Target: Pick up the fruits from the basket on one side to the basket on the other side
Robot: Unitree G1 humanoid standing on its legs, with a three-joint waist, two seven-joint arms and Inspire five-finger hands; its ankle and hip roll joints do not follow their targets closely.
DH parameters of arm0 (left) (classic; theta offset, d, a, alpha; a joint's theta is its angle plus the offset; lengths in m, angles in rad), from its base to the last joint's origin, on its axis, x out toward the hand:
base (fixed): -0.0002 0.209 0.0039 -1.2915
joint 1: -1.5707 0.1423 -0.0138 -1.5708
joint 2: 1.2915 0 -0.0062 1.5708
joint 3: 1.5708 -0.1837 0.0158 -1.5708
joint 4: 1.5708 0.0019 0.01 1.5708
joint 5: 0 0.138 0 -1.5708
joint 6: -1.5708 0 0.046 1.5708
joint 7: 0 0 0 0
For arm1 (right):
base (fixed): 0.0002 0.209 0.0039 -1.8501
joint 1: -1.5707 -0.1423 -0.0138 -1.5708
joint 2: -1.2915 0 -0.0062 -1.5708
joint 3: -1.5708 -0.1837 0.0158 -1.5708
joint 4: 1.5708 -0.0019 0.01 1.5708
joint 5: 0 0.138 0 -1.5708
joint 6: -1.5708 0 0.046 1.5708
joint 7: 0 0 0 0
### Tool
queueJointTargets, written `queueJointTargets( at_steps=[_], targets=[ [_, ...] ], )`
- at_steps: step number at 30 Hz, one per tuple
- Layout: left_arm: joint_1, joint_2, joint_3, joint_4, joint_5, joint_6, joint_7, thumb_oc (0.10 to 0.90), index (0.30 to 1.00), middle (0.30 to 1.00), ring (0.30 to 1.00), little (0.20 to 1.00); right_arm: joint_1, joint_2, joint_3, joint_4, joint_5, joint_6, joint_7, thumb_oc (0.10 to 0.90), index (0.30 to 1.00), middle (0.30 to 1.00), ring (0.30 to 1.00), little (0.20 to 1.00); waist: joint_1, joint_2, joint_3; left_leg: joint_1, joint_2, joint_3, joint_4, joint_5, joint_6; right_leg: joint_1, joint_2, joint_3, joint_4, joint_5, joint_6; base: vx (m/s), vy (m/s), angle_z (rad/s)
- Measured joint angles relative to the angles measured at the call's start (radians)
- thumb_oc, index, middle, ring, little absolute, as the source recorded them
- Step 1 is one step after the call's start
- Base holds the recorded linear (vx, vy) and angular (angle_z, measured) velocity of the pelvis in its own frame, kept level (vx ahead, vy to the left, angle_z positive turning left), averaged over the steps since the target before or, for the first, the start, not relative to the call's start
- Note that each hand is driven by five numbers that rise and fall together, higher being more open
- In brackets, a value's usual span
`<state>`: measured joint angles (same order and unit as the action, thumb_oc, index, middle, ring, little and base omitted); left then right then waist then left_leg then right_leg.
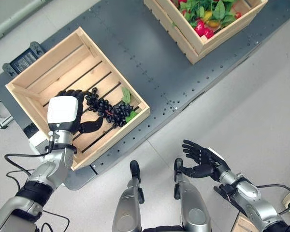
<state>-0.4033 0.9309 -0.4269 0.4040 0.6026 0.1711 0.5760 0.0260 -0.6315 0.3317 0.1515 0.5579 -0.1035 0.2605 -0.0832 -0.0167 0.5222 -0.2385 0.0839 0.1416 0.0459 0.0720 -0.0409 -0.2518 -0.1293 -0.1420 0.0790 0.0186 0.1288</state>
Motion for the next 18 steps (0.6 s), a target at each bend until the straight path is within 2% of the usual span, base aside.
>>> queueJointTargets(
  at_steps=[2,7,13,18],
  targets=[
    [-0.008,0.032,-0.017,-0.005,0.034,0.004,-0.019,0.800,0.900,0.900,0.900,0.900,-0.004,-0.001,0.000,0.000,0.000,0.001,-0.002,0.800,0.900,0.900,0.900,0.900,0.001,0.000,0.001,-0.001,0.000,0.000,-0.001,0.000,0.000,0.000,0.000,0.000,-0.001,0.000,0.000,0.00,0.000,0.00],
    [-0.042,0.054,-0.045,-0.006,0.128,0.045,-0.047,0.800,0.900,0.900,0.900,0.900,-0.019,-0.002,0.000,0.000,0.000,0.001,-0.014,0.800,0.900,0.900,0.900,0.900,-0.001,0.000,0.001,-0.001,0.001,0.000,0.001,0.000,0.000,0.000,0.000,-0.001,0.001,-0.001,0.000,-0.01,0.000,0.00],
    [-0.124,0.081,-0.148,-0.015,0.257,0.083,-0.107,0.800,0.900,0.900,0.900,0.900,-0.031,-0.002,-0.001,0.000,0.001,0.001,-0.047,0.800,0.900,0.900,0.900,0.900,-0.006,0.000,0.001,-0.010,0.001,-0.002,0.012,0.000,0.000,-0.008,0.000,0.000,0.012,-0.002,-0.001,0.00,0.000,0.00],
    [-0.198,0.083,-0.216,-0.014,0.315,0.080,-0.163,0.800,0.900,0.900,0.900,0.900,-0.035,0.001,0.014,0.000,0.001,0.002,-0.071,0.800,0.900,0.900,0.900,0.900,-0.010,-0.003,0.003,-0.026,0.001,0.000,0.015,0.000,0.001,-0.026,-0.001,0.001,0.016,-0.001,-0.001,0.00,0.000,0.00]
  ],
)
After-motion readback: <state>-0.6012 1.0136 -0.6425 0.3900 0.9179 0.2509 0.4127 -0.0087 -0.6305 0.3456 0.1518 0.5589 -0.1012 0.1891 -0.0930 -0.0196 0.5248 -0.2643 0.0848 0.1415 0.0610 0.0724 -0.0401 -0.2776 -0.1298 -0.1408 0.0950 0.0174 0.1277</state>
